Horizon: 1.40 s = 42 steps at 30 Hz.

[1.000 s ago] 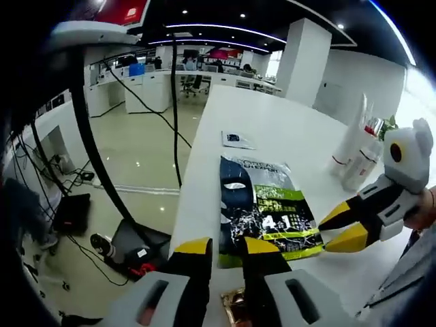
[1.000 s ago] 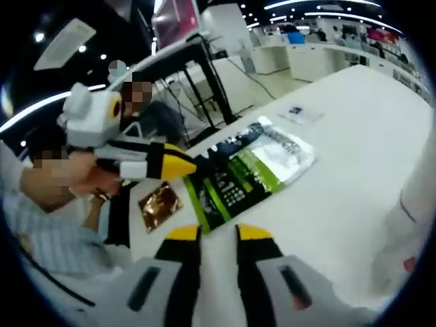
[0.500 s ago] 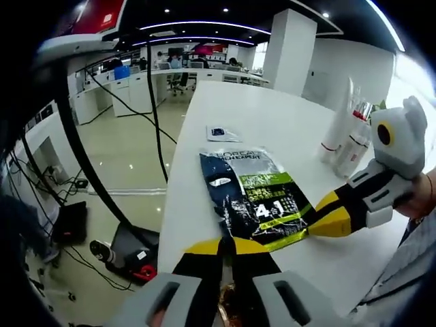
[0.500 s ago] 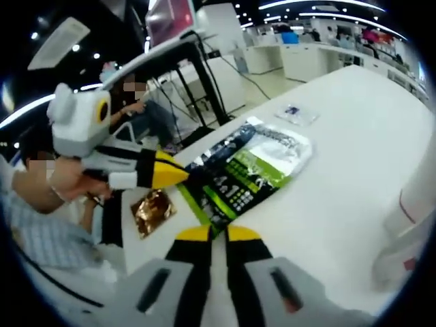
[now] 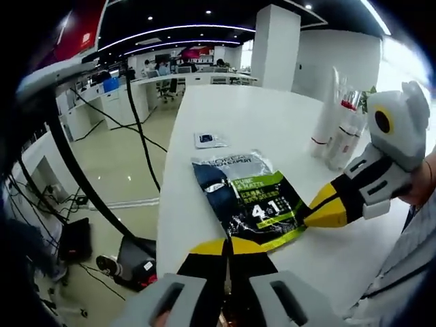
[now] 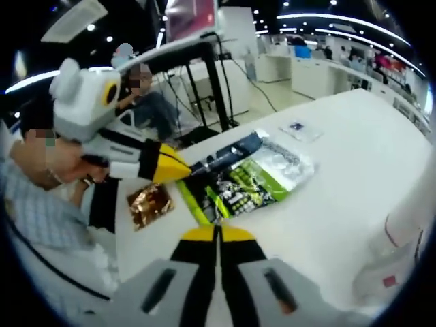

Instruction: Arrange the skincare products in the storage area until every visible bottle or jar stands upright without overlapping.

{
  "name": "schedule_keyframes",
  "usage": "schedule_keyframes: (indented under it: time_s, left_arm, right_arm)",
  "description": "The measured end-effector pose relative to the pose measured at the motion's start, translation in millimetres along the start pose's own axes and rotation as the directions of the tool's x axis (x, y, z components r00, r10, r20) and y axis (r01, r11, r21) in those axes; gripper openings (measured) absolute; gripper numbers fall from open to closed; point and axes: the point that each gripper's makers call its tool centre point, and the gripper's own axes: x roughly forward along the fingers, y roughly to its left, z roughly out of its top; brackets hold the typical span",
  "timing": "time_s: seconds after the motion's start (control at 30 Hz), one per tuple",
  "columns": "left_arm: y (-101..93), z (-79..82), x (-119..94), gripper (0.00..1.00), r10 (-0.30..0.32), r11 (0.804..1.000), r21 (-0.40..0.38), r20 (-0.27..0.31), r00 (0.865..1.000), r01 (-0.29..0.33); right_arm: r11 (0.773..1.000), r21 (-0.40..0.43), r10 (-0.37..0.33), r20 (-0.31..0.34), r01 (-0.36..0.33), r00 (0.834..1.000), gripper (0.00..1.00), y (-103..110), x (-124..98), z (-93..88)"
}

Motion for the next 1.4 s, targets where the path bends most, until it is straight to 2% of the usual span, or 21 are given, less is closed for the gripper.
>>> schedule_keyframes:
  time_s: [0.17,0.27,0.43,0.6,0.8,1.07,1.4]
  left_arm:
    - [-2.7,6.0,-4,0.0,-0.011,1.0,0.019,0.013,1.0,0.011]
    - [-5.3,15.2,-9,0.0,-0.018,1.0,0.013,0.049,0.999,0.017]
    - [-14.1,28.7,-16,0.0,-0.047,0.999,0.007,0.083,0.995,0.047]
    - [-21.8,35.6,-13,0.0,-0.068,0.997,0.033,0.091,0.994,0.065]
    - [-35.8,51.3,-11,0.0,-0.102,0.994,0.051,0.119,0.988,0.097]
    - [-52.3,64.3,-6,0.0,-0.153,0.987,0.079,0.137,0.979,0.143]
    - [-74.8,71.0,6,0.0,-0.21,0.975,0.103,0.119,0.97,0.198]
  right_arm:
    - [1.0,-0.01,-0.006,0.029,0.006,1.0,0.0,-1,-8,5.1]
    - [0.999,-0.029,-0.016,0.068,0.018,0.998,0.0,-3,-17,13.2]
    - [0.999,-0.024,-0.03,0.096,0.032,0.995,0.0,-9,-29,17.6]
    - [0.999,-0.005,-0.052,0.109,0.053,0.993,0.0,-17,-39,18.9]
    - [0.995,-0.012,-0.092,0.138,0.095,0.986,0.0,-27,-53,21.9]
    - [0.987,0.011,-0.16,0.175,0.161,0.971,0.0,-40,-71,21.4]
    - [0.971,0.028,-0.236,0.197,0.236,0.952,0.0,-55,-88,13.2]
